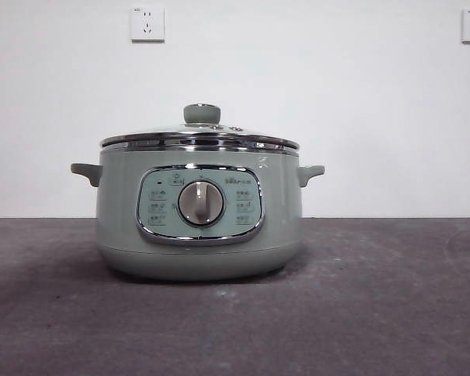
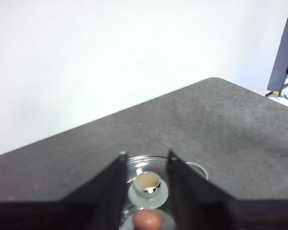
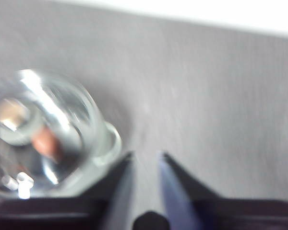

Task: Pick up the egg,open the lid,put the egg in the pot,close the lid

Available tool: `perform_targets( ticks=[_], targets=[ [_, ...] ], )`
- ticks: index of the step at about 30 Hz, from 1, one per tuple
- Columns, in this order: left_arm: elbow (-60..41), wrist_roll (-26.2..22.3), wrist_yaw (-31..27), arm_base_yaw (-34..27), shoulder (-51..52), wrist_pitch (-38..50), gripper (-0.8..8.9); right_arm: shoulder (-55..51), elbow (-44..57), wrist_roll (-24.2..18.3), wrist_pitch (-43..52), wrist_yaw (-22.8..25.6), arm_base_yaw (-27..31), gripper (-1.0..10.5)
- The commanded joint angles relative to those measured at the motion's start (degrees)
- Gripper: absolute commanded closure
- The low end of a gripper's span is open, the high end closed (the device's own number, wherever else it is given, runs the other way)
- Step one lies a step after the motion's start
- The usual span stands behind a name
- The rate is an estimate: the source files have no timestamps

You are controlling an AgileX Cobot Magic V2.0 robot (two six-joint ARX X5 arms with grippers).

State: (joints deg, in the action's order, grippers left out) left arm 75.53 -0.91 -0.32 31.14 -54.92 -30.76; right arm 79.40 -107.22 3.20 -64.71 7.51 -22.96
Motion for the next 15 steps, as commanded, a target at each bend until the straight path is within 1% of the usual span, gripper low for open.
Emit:
perform_targets(
  ticks=[1, 2, 3, 5, 8, 13, 15],
  targets=[
    [-0.1, -1.6, -4.0, -0.1, 2.7, -2.8, 8.21, -4.2, 3.3, -0.3, 2.7, 0.1, -0.9, 9.6],
    [-0.1, -2.8, -6.4, -0.1, 4.0, -4.5, 8.21, -6.8, 5.8, -0.2, 4.7, 0.1, -1.6, 9.6],
    [-0.2, -3.3, -7.5, -0.1, 4.9, -5.7, 8.21, -9.0, 8.3, -0.3, 6.6, 0.1, -2.3, 9.6],
    [-1.0, -3.4, -7.7, -0.1, 7.3, -7.4, 8.21, -15.2, 15.6, -0.3, 11.4, 0.2, -3.9, 9.6],
    [-4.8, -3.4, -10.9, -0.1, 12.3, -6.7, 8.21, -24.2, 27.6, -0.3, 18.3, 0.4, -5.7, 9.6],
    [-13.1, -2.9, -13.0, -0.1, 19.7, -4.8, 8.21, -33.9, 40.4, -0.2, 25.0, 0.8, -6.0, 9.6],
    [-17.0, -1.6, -13.4, -0.1, 23.1, -4.4, 8.21, -38.3, 45.8, 0.0, 27.2, 2.3, -6.1, 9.6]
  ],
)
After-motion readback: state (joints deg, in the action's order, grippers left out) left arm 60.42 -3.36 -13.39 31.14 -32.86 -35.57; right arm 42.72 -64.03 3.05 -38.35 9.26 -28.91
